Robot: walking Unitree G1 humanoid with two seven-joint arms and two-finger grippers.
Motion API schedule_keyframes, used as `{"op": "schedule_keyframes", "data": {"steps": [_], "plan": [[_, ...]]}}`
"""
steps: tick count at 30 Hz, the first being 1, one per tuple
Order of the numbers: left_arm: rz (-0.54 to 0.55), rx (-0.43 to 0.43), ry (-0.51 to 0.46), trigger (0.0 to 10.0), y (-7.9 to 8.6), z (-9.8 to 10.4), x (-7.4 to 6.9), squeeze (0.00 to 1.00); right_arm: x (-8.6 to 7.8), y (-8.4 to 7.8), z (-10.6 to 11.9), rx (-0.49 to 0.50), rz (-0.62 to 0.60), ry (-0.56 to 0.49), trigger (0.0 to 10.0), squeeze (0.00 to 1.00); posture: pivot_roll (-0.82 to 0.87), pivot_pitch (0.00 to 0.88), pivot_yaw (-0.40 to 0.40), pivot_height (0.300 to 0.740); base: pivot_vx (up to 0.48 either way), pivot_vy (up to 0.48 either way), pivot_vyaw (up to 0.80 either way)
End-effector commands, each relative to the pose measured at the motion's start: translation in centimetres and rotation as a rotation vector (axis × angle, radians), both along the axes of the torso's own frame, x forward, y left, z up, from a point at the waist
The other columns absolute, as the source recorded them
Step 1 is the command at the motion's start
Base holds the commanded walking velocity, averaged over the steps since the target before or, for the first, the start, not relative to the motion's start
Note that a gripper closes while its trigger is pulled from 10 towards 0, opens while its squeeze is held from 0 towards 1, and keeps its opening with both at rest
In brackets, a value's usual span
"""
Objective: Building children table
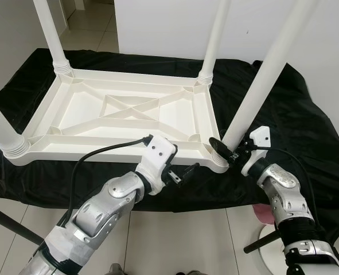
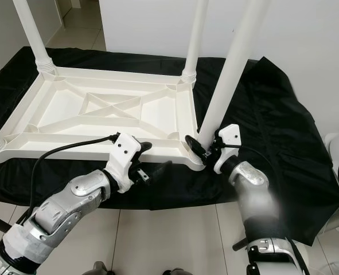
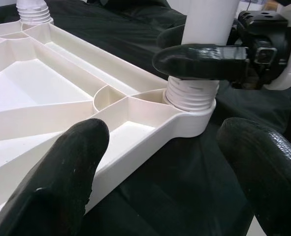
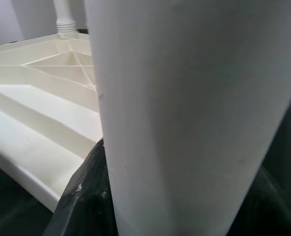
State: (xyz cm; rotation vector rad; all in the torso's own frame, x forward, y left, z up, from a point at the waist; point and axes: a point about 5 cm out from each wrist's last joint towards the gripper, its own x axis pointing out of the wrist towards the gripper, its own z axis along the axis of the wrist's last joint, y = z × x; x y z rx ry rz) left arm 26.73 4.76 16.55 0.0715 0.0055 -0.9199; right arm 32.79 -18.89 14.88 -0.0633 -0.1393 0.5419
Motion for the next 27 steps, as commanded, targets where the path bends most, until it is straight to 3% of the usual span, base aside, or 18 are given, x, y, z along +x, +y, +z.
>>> {"op": "schedule_keyframes", "data": {"steps": [1,14,15,18,21,25,27], "plan": [[-0.153,0.017,0.005,10.0,-0.5,-0.1,-0.5,0.00,-0.2,-0.6,-0.8,0.008,-0.051,0.042,10.0,0.00,0.00,0.074,-0.056,0.740,0.000,0.000,0.00],[-0.161,0.015,0.016,10.0,-0.5,-0.2,-0.7,0.00,-0.6,1.8,-0.8,0.125,-0.385,0.070,10.0,0.00,-0.01,0.086,-0.051,0.740,0.000,0.000,0.00],[-0.161,0.013,0.018,10.0,-0.6,-0.3,-0.7,0.00,-1.0,2.9,-0.8,0.163,-0.462,0.083,10.0,0.00,-0.01,0.084,-0.053,0.740,0.000,0.000,0.00],[-0.162,0.011,0.020,10.0,-0.7,-0.3,-0.8,0.00,-1.3,3.6,-1.0,0.195,-0.543,0.099,10.0,0.00,-0.01,0.083,-0.054,0.740,0.000,0.000,0.00],[-0.162,0.010,0.021,10.0,-0.7,-0.3,-0.8,0.00,-1.5,3.8,-1.0,0.208,-0.575,0.107,10.0,0.00,-0.01,0.083,-0.054,0.740,0.000,0.000,0.00],[-0.166,0.013,0.018,10.0,-0.6,-0.2,-0.8,0.00,-2.7,4.6,-1.4,0.252,-0.781,0.120,10.0,0.00,0.00,0.075,-0.053,0.740,0.000,0.000,0.00],[-0.166,0.015,0.017,10.0,-0.6,-0.2,-0.7,0.00,-2.8,4.8,-1.5,0.250,-0.777,0.132,10.0,0.00,0.00,0.073,-0.052,0.740,0.000,0.000,0.00]]}}
